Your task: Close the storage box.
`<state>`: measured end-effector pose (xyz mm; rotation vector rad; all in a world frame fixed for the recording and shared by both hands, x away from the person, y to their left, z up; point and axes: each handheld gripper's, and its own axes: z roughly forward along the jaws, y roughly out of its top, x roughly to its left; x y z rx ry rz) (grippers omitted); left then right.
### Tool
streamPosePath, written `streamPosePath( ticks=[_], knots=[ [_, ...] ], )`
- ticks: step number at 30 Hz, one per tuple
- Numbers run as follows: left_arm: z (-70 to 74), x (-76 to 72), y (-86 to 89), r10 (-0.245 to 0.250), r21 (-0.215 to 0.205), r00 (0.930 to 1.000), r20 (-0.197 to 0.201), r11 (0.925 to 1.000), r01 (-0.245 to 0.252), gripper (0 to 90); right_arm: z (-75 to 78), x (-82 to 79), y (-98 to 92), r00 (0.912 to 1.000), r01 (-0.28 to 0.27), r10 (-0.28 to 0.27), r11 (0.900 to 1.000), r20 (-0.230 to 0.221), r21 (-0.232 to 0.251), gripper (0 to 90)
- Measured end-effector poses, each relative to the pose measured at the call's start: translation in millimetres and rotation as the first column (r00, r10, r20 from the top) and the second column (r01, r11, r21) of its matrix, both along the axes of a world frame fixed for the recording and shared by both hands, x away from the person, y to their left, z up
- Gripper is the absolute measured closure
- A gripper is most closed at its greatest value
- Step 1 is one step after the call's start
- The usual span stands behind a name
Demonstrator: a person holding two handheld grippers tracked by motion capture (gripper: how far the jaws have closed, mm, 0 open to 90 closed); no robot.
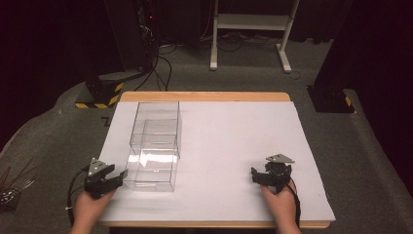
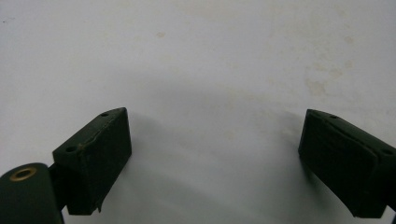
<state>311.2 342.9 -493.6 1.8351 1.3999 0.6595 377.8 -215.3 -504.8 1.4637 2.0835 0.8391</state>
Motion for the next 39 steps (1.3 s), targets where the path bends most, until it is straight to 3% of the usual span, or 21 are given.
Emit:
streamPosePath(
  ticks=[3,8,17,21,26,28,35,39],
  knots=[
    [14.6,-9.1,3.4,-0.002,-0.026,0.9987,0.05,0.9997,0.004,39.9,0.0,0.0,0.0,1.0,0.0,0.0,1.0,0.0,0.0,9.1],
    [30.0,-17.3,6.2,-0.009,-0.078,0.9955,0.095,0.9968,0.016,39.0,0.0,0.0,-0.1,1.0,-0.001,0.001,1.0,-0.001,0.001,9.2],
    [48.3,-28.7,0.6,-0.027,-0.099,0.9858,0.166,0.9941,0.044,35.3,0.1,0.1,-0.2,1.0,-0.001,0.001,1.0,-0.001,0.001,9.2],
    [58.6,-35.7,-6.0,-0.04,-0.106,0.9766,0.211,0.9923,0.064,32.8,0.1,0.1,-0.1,1.0,-0.001,0.001,1.0,-0.001,0.001,9.2],
    [67.4,-40.1,-13.9,-0.051,-0.134,0.9733,0.224,0.9875,0.083,29.2,0.0,0.0,-0.1,1.0,0.0,0.0,1.0,0.0,0.0,9.2],
    [70.5,-41.0,-16.3,-0.066,-0.162,0.9739,0.217,0.9815,0.102,29.1,0.0,0.0,-0.1,1.0,0.0,0.0,1.0,0.0,0.0,9.2],
    [69.2,-53.8,-30.1,-0.126,-0.091,0.9733,0.192,0.9852,0.145,29.6,0.0,-0.1,0.1,1.0,0.0,0.0,1.0,0.001,-0.001,9.2],
    [62.1,-60.5,-28.2,-0.112,-0.105,0.9766,0.184,0.9857,0.132,31.6,0.0,-0.2,0.2,1.0,0.0,0.0,1.0,0.002,-0.003,9.3]
  ],
)
